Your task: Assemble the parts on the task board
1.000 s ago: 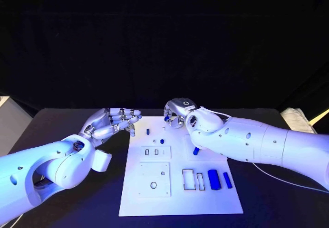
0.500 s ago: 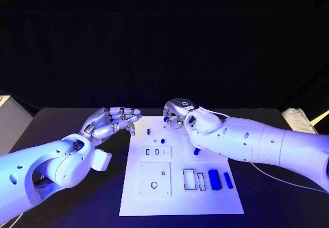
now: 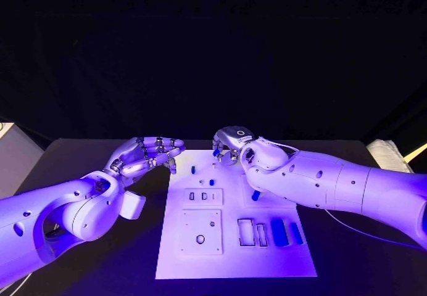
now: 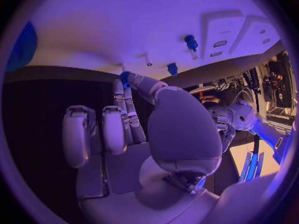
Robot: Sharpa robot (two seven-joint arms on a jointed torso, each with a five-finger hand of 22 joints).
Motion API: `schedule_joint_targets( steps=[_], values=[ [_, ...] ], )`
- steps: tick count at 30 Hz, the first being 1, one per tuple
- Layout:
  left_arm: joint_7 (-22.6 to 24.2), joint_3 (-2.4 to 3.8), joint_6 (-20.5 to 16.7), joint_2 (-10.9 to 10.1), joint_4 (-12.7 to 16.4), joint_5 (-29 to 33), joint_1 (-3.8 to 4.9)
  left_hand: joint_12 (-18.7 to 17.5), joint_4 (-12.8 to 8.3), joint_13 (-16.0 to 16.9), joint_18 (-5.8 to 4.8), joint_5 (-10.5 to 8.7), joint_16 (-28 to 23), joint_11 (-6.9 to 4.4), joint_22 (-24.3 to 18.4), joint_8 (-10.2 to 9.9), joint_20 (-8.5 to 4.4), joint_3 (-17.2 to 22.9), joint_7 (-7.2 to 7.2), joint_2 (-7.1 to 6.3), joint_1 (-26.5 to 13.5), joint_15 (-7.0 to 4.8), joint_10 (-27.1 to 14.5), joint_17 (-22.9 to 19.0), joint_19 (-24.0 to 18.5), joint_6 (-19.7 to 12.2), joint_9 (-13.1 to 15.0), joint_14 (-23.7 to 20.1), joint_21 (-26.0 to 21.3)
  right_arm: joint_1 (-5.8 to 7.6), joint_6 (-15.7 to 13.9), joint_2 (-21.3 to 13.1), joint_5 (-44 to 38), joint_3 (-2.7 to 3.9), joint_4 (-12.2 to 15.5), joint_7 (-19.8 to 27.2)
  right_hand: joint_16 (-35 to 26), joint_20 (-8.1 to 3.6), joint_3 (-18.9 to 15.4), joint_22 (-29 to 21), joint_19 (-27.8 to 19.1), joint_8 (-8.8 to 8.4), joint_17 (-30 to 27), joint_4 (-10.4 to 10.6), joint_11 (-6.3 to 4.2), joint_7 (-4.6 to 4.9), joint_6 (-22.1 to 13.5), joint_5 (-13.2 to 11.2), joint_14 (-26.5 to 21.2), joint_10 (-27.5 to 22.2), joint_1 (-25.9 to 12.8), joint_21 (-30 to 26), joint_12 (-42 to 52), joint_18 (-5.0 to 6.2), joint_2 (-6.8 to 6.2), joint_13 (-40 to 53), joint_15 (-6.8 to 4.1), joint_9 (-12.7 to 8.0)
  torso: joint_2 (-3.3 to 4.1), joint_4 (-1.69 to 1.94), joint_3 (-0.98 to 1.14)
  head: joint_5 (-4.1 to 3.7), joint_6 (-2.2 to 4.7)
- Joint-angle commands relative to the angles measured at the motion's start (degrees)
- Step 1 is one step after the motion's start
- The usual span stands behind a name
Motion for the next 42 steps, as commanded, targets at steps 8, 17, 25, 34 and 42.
schedule_joint_targets(
  steps=[8, 17, 25, 34, 42],
  values=[
    [0.1, 0.05, 1.0, -0.1, 0.2, -0.1, 0.26, -0.1, -0.2, 0.0, 0.82, -0.24, 0.3, 0.1, 0.1, -0.4, 0.06, 0.1, 0.08, 0.64, 0.0, -0.1, -0.4, -0.1, -0.4, -0.4, 0.1, -0.4, 0.5, -0.22, 3.9, -0.1, -0.1, -0.21, -0.2, 0.5, -0.5, 0.28, 0.2, 2.2, 1.0, -0.47, -0.4, 0.5, 0.31, 0.27, -0.7, -0.4, 2.1, -1.1, -0.5, -0.5, -0.7, 0.14, -0.64, -0.2, 0.3, 0.1, 0.0, -0.1, 0.04, 0.09, -0.11],
    [0.1, 0.05, 1.0, -0.1, 0.1, -0.1, 0.31, -0.1, -0.2, 0.0, 0.82, -0.24, 0.3, 0.1, 0.1, -0.4, 0.06, 0.1, 0.08, 0.64, 0.0, -0.1, -0.4, -0.1, -0.4, -0.4, 0.1, -0.4, 0.5, -0.22, 2.9, -0.3, -0.1, -0.25, 0.0, 0.6, -0.5, 0.33, 0.3, 2.3, 1.0, -0.48, -0.5, 0.6, 0.29, 0.26, -0.7, -0.4, 2.1, -1.0, -0.5, -0.4, -0.6, 0.12, -0.56, -0.1, 0.33, 0.2, 0.06, -0.02, 0.04, 0.01, -0.08],
    [0.0, 0.05, 1.0, -0.1, 0.1, -0.1, 0.32, -0.1, -0.2, 0.0, 0.82, -0.24, 0.3, 0.1, 0.1, -0.4, 0.06, 0.1, 0.08, 0.64, 0.0, -0.1, -0.4, -0.1, -0.4, -0.4, 0.1, -0.4, 0.5, -0.22, 1.7, -0.3, 0.0, -0.25, 0.0, 0.7, -0.5, 0.35, 0.4, 2.2, 1.0, -0.43, -0.6, 0.6, 0.25, 0.23, -0.6, -0.4, 2.1, -0.8, -0.4, -0.5, -0.5, 0.14, -0.5, -0.1, 0.32, 0.3, 0.08, -0.04, 0.02, 0.02, -0.06],
    [-0.1, 0.05, 1.1, -0.2, 0.1, -0.1, 0.33, -0.1, -0.2, 0.0, 0.82, -0.25, 0.4, 0.11, 0.2, -0.4, 0.06, 0.1, 0.08, 0.66, -0.1, -0.09, -0.4, -0.2, -0.4, -0.4, 0.1, -0.4, 0.6, -0.2, 0.7, -0.3, 0.8, -0.26, -0.4, 1.7, -6.9, 1.42, -7.8, -10.8, -3.7, -5.99, -10.7, 2.5, 1.78, -0.35, -9.6, -2.5, -0.2, -11.0, 0.2, -11.3, -0.7, 2.7, -1.83, -2.2, 1.31, -0.5, 0.1, -0.05, -0.01, 0.09, 0.02],
    [-0.1, 0.04, 1.2, -0.3, 0.0, -0.1, 0.34, -0.1, -0.2, 0.0, 0.82, -0.26, 0.4, 0.12, 0.3, -0.4, 0.07, 0.1, 0.09, 0.65, -0.1, -0.09, -0.5, -0.2, -0.5, -0.5, 0.1, -0.4, 0.7, -0.1, -0.1, -3.6, 1.1, -0.24, 2.8, 1.7, -7.9, 1.44, -20.8, -15.1, -4.0, -7.31, -12.7, 7.8, 1.96, -1.55, -11.4, -3.1, -0.4, -14.5, 6.6, -15.8, 2.7, 3.43, -0.12, -3.4, 1.55, -0.2, -0.02, -0.16, 0.03, 0.12, -0.12]
  ],
)
